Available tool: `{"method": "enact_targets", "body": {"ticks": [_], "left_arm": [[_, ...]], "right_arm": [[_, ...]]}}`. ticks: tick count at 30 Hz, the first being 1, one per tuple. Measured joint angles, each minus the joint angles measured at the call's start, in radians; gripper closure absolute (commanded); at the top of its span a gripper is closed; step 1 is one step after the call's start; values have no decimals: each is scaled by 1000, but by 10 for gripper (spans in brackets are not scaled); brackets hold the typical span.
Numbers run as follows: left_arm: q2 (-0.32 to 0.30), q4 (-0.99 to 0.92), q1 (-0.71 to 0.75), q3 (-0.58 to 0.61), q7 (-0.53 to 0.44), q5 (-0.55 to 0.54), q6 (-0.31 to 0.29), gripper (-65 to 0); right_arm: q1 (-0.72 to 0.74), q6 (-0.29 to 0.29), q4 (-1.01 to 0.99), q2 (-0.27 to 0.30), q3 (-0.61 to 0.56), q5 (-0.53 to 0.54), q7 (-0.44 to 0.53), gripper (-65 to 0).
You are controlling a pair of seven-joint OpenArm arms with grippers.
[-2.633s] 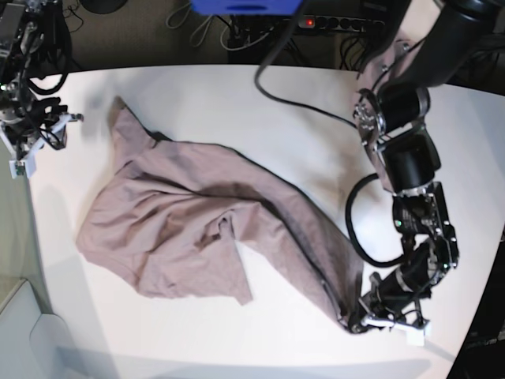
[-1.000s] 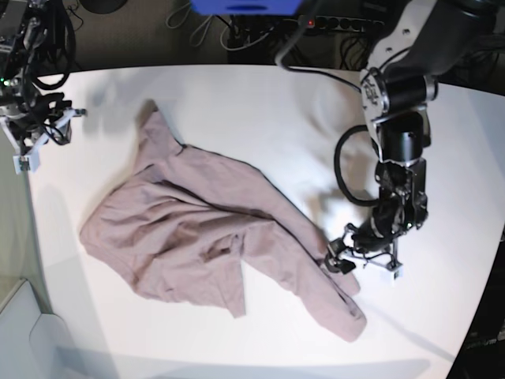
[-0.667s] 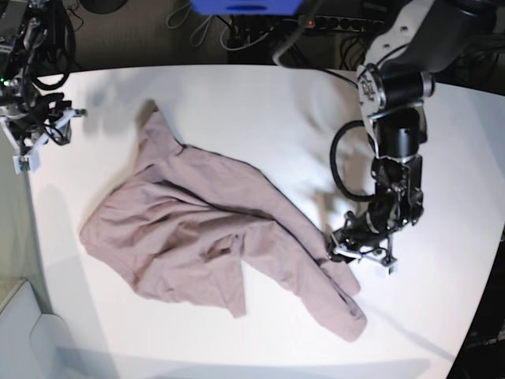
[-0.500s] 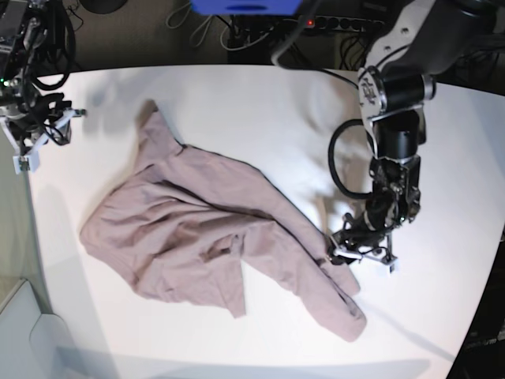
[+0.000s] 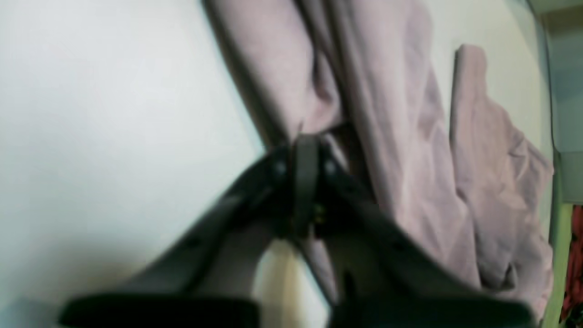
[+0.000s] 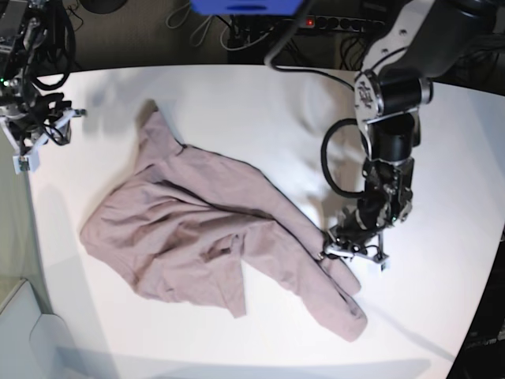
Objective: Layout the t-shirt on the table in an organized manner, then fold the t-shirt properly
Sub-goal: 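Grasp the shirt edge with the left gripper and smooth it flat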
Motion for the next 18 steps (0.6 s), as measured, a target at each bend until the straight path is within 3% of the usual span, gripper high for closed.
{"method": "enact_targets", "body": {"ticks": [4,7,12,18], "left_arm": [[0,9,1,-2,24,-1,0,0],[-1,102,22,-9,163,5,10,-5],[37,529,177,-83,349,20,20,-5],[65,950,253,-99,505,10,13,-5]], "right_arm": [[0,0,0,0,0,0,0,-291],[0,0,0,2,0,0,0,-291],[0,0,0,8,1,1,0,-291],[0,0,0,10,1,0,4,-291]]}}
